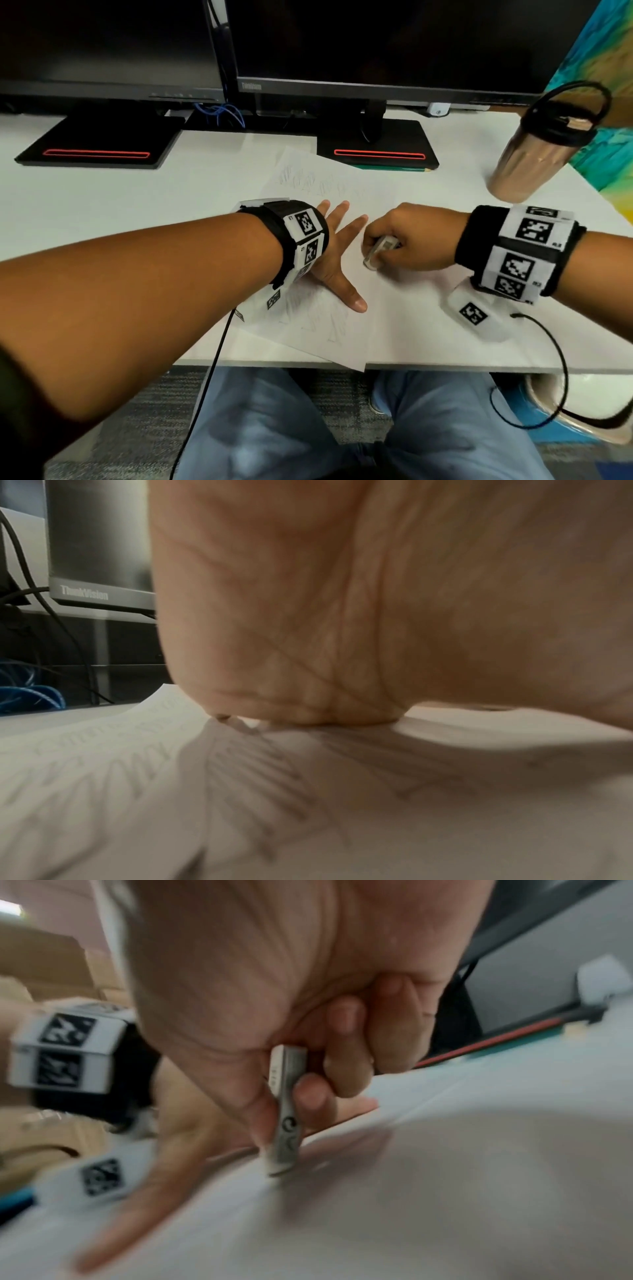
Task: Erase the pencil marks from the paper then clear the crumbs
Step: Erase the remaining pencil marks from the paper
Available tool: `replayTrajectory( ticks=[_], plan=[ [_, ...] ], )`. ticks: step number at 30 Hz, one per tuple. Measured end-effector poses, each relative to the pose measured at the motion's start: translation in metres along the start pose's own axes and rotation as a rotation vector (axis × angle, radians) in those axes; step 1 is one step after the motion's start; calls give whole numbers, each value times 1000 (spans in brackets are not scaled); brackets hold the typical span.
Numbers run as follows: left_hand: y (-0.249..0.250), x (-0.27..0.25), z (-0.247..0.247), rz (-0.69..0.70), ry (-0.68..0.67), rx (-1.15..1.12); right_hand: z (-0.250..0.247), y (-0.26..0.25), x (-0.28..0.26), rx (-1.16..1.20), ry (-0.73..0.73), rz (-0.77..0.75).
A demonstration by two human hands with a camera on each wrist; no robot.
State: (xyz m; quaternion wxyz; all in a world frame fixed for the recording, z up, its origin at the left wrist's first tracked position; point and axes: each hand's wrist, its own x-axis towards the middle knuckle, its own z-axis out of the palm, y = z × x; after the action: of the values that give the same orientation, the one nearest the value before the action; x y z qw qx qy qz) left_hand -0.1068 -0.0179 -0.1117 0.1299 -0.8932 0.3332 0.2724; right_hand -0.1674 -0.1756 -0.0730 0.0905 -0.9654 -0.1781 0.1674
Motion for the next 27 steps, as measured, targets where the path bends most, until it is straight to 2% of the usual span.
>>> replayTrajectory(
  ticks=[3, 6, 8, 10, 12, 14, 16, 18, 20, 23, 24, 25, 27],
  plan=[
    [-2, -3, 1, 15, -6, -38, -5, 15, -8, -24, 146, 115],
    [-9, -14, -2, 22, -18, -54, -3, 15, -21, 274, 428, 157],
    [-19, -23, -7, 17, -18, -40, -1, 10, -27, 515, 486, 222],
    [-29, -27, -9, -5, -26, 3, 3, 2, -31, 527, 473, 237],
    [-36, -27, -3, -30, -32, 60, 10, -11, -32, 396, 399, 200],
    [-36, -25, 8, -36, -30, 96, 24, -29, -33, 377, 231, 89],
    [-36, -23, 18, -33, -14, 74, 43, -47, -32, 429, 3, -26],
    [-35, -22, 20, -30, 5, 62, 57, -52, -31, 386, -150, -62],
    [-35, -23, 18, -28, 4, 60, 58, -40, -30, 362, -152, 24],
    [-36, -25, 15, -25, -11, 63, 42, -11, -32, 399, 34, 292],
    [-36, -26, 16, -20, -12, 60, 38, -9, -34, 400, 85, 340],
    [-36, -26, 16, -16, -9, 57, 37, -12, -37, 408, 98, 340],
    [-37, -25, 16, -14, -8, 63, 45, -33, -42, 438, 8, 207]
  ],
)
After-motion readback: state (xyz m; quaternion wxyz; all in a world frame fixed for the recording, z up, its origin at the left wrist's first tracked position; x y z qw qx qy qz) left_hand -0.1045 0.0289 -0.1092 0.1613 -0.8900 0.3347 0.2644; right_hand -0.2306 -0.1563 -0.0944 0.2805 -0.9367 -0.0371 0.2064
